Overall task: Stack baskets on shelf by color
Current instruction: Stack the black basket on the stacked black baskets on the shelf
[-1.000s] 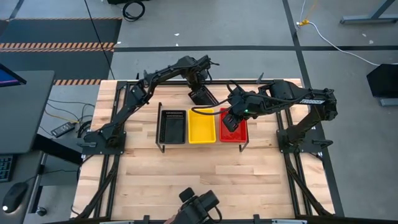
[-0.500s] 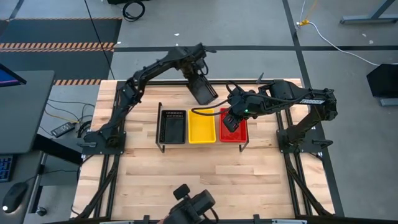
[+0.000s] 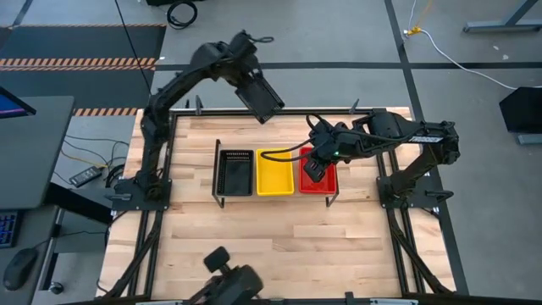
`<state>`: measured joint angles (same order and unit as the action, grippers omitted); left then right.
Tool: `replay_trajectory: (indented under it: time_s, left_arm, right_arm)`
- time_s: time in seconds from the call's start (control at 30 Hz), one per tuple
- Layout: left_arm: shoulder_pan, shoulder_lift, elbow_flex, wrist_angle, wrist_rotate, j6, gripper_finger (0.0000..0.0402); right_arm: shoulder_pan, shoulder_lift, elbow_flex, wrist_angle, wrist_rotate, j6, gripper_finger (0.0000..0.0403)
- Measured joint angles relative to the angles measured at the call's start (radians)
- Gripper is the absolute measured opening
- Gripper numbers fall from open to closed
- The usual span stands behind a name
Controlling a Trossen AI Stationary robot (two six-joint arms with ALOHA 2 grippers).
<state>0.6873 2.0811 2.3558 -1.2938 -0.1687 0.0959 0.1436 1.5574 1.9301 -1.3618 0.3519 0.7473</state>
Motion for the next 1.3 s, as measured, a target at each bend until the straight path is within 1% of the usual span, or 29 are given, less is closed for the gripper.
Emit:
replay_trajectory:
  time_s: [0.13,0.2,0.3,0.43,0.57,0.63,0.73,0.8,0.9,0.93,1.13,1.3]
  left_arm:
    - [0.001,-0.089,0.0,-0.033,0.006,0.034,0.0015]
    - [0.0,-0.136,0.0,-0.053,0.029,0.067,0.0021]
    - [-0.005,-0.205,0.0,-0.078,0.073,0.073,0.0024]
    - [-0.013,-0.289,0.0,-0.117,0.144,0.08,0.0014]
    - [-0.027,-0.362,0.0,-0.175,0.271,0.141,0.0014]
    - [-0.049,-0.384,0.001,-0.21,0.295,0.15,0.0016]
    - [-0.096,-0.401,0.001,-0.277,0.305,0.152,0.0019]
    - [-0.132,-0.402,0.0,-0.277,0.32,0.151,0.0017]
    - [-0.183,-0.407,0.0,-0.274,0.409,0.151,0.0015]
    - [-0.204,-0.408,0.001,-0.276,0.416,0.151,0.0015]
    - [-0.289,-0.397,-0.008,-0.277,0.407,0.17,0.0017]
    - [-0.31,-0.4,-0.007,-0.277,0.399,0.208,0.0016]
  right_arm:
    - [0.0,0.0,0.0,0.027,0.0,-0.035,0.0105]
    - [0.0,0.0,0.0,0.046,0.002,-0.054,0.0105]
    - [0.001,0.0,0.0,0.057,0.001,-0.076,0.0105]
    - [0.004,0.0,0.0,0.061,0.001,-0.102,0.0105]
    - [0.007,0.0,0.0,0.067,-0.002,-0.14,0.0105]
    - [0.006,0.0,0.0,0.068,-0.002,-0.16,0.0105]
    - [0.007,0.0,0.0,0.069,-0.003,-0.181,0.0105]
    - [0.007,0.0,0.0,0.071,-0.003,-0.192,0.0105]
    - [0.007,0.0,0.0,0.079,-0.006,-0.202,0.0105]
    - [0.007,0.0,0.0,0.079,-0.006,-0.204,0.0105]
    - [0.007,0.0,0.0,0.083,-0.033,-0.21,0.0105]
    - [0.014,0.0,0.0,0.083,-0.043,-0.211,0.0105]
